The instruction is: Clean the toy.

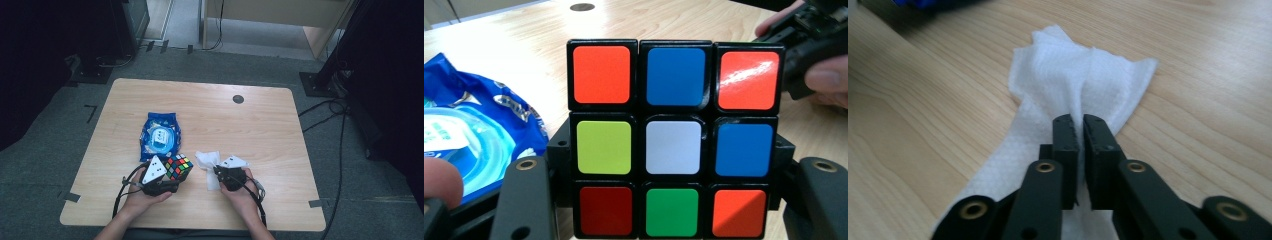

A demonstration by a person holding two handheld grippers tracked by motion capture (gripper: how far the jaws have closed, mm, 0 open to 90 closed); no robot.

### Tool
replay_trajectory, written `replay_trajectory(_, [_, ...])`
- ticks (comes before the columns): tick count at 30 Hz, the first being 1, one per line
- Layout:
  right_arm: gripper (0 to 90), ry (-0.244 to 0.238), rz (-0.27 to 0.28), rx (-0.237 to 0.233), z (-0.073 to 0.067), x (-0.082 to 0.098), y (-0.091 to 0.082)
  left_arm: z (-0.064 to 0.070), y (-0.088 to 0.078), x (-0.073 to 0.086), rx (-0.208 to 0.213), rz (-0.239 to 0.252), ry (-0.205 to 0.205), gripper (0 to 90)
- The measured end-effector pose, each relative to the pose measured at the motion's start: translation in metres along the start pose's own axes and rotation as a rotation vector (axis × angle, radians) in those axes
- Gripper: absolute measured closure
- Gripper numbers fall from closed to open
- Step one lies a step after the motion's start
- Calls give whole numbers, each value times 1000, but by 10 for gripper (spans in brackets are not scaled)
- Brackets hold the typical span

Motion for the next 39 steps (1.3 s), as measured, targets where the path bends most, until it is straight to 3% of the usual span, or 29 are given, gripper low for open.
replay_trajectory(1, [892, 46, 85, -70, -2, -10, -7, 2, 1, 0, 7, -2, 5, 341])
replay_trajectory(2, [893, 54, 139, -108, -7, -18, -13, 3, 2, 1, 13, -4, 8, 341])
replay_trajectory(5, [893, 17, 279, -180, -27, -43, -35, 10, 5, 2, 32, -14, 28, 341])
replay_trajectory(8, [894, -27, 345, -212, -49, -58, -46, 19, 9, 3, 52, -18, 51, 341])
replay_trajectory(11, [894, -22, 338, -240, -63, -61, -43, 28, 9, 2, 68, -14, 77, 341])
replay_trajectory(15, [894, 35, 336, -268, -66, -61, -40, 30, 9, 2, 73, -13, 87, 341])
replay_trajectory(16, [894, 76, 339, -310, -66, -63, -41, 30, 8, 1, 79, -6, 90, 341])
replay_trajectory(17, [894, 76, 339, -310, -66, -63, -41, 30, 8, 1, 79, -6, 90, 341])
replay_trajectory(18, [894, 85, 350, -353, -70, -64, -43, 31, 9, 1, 79, -7, 88, 341])
replay_trajectory(19, [894, 79, 358, -382, -74, -66, -46, 31, 9, 1, 79, -7, 88, 341])
replay_trajectory(20, [894, 79, 358, -382, -74, -66, -46, 30, 9, 2, 74, -8, 89, 341])
replay_trajectory(21, [893, 43, 371, -418, -85, -68, -52, 27, 9, 2, 63, -14, 79, 341])
replay_trajectory(22, [893, 20, 370, -424, -89, -69, -54, 26, 9, 1, 62, -6, 71, 341])
replay_trajectory(24, [893, 5, 370, -420, -94, -69, -57, 22, 6, -2, 56, 6, 65, 342])
replay_trajectory(28, [893, 14, 377, -417, -90, -68, -60, 19, 2, -3, 51, 18, 60, 342])
replay_trajectory(29, [892, 31, 364, -370, -79, -64, -58, 18, -1, -5, 56, 35, 56, 342])
replay_trajectory(31, [892, 57, 362, -355, -71, -62, -56, 18, -2, -6, 56, 37, 60, 342])
replay_trajectory(32, [892, 92, 343, -316, -57, -56, -51, 18, -2, -7, 57, 37, 62, 342])
replay_trajectory(34, [891, 123, 329, -298, -48, -53, -47, 19, -2, -8, 63, 44, 62, 342])
replay_trajectory(36, [891, 136, 339, -312, -50, -54, -48, 21, 0, -7, 53, 34, 76, 342])
replay_trajectory(39, [890, 103, 359, -351, -66, -61, -52, 25, 4, -5, 48, 11, 86, 342])
Point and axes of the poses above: each handheld gripper's, and its own axes: y roughly forward along the jaws, x roughly out of its underside, z roughly to its right, the point moved 7 cm from there along y, roughly forward along the jaws, and after that the axes turned 2 degrees about -y, right-handed, at the moved point
